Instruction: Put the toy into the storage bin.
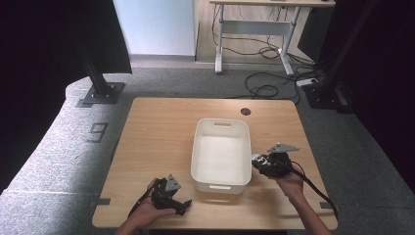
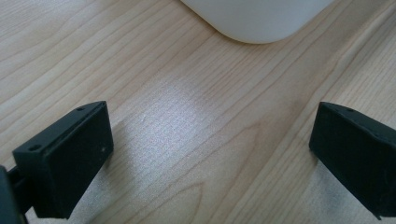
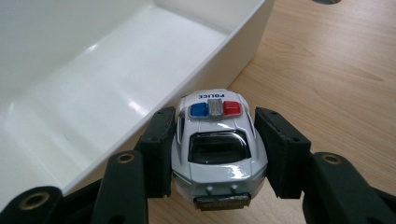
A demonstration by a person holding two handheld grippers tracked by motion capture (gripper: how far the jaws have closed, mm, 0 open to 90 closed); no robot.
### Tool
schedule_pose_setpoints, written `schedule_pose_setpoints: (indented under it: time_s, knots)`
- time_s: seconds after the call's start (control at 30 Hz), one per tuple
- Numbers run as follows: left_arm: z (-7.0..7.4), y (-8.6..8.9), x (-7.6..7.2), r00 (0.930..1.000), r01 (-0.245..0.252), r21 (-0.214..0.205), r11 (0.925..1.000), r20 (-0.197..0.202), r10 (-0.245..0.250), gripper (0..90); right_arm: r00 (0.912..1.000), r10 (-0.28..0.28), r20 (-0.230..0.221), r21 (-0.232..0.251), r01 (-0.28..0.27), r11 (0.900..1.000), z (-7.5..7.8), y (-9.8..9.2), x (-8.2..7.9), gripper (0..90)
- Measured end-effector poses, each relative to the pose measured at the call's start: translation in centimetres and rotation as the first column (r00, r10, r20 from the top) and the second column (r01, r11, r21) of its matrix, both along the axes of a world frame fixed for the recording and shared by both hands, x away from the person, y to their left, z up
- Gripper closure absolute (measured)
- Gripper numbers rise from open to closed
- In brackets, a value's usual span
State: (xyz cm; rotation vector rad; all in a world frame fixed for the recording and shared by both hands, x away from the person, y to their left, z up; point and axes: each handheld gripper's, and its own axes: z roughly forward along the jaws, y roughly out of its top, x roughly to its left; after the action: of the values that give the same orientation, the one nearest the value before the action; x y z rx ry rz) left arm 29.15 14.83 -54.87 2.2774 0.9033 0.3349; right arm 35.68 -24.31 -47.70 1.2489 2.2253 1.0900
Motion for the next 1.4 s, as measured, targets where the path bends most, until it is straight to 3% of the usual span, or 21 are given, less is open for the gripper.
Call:
schedule_pose_setpoints:
  time_s: [0.23,0.53,0.9,1.13,1.4]
  knots:
    - [0.0,0.0,0.0,1.0000,0.000,0.001,1.0000,0.001,0.000,0.0,0.9988,-0.029,0.039,0.077,0.026,0.9966,1.6,-1.1,-0.2,50.1]
    - [0.0,0.0,0.0,1.0000,0.001,0.000,1.0000,0.000,-0.001,0.0,0.9933,-0.050,0.104,0.130,0.036,0.9908,3.9,-1.8,-0.9,50.1]
    - [0.0,0.0,0.0,1.0000,0.000,0.000,1.0000,0.001,0.000,0.0,0.9888,-0.038,0.144,0.154,0.016,0.9880,5.0,-1.1,-1.5,50.2]
    - [0.0,0.0,0.0,1.0000,-0.001,0.000,1.0000,0.001,0.001,0.0,0.9883,-0.012,0.152,0.138,-0.010,0.9904,5.1,0.2,-1.7,50.2]
    - [0.0,-0.1,0.0,1.0000,-0.002,0.000,1.0000,-0.001,0.002,0.0,0.9873,-0.012,0.158,0.172,-0.016,0.9849,5.9,1.4,-1.7,50.1]
